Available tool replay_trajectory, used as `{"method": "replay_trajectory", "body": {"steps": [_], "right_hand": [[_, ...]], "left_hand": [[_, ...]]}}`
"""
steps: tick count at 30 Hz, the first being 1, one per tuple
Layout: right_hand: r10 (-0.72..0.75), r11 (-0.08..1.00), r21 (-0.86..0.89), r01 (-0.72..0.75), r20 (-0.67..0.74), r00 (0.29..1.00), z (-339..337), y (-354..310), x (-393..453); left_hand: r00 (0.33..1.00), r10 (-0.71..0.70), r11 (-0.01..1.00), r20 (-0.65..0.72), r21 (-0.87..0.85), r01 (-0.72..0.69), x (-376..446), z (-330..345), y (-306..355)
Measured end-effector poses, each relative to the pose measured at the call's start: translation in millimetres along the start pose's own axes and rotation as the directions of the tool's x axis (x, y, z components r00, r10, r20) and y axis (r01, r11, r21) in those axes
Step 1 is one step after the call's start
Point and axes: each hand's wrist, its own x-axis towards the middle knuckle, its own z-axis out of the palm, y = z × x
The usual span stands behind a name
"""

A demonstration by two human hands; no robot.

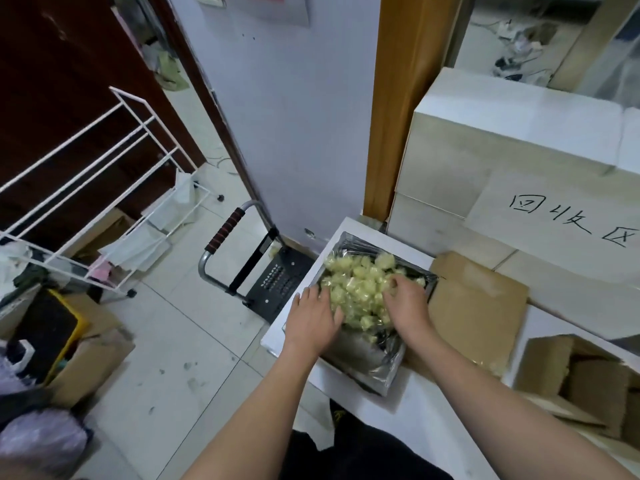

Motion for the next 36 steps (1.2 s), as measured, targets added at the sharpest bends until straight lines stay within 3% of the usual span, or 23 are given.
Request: {"method": "replay_trajectory", "body": {"steps": [11,17,22,27,36], "right_hand": [[0.114,0.923,-0.381,-0.045,0.160,0.981,30,-12,20],[0.170,0.948,-0.282,-0.145,0.066,0.983,25,-23,22],[0.172,0.931,-0.331,-0.156,0.021,0.985,22,-28,19],[0.162,0.943,-0.305,-0.136,0.062,0.985,22,-22,11],[0.014,0.915,-0.402,-0.028,-0.038,0.999,4,-17,6]], "left_hand": [[0.995,0.096,0.995,0.019,-0.011,-0.096,51,-15,-14],[0.991,0.136,0.990,0.013,-0.033,-0.135,68,-25,-25],[0.992,0.121,0.992,0.024,-0.033,-0.120,65,-22,-31],[0.994,0.101,0.995,0.035,-0.023,-0.101,53,-17,-27],[0.996,0.070,0.997,0.047,0.014,-0.071,27,-11,-12]]}}
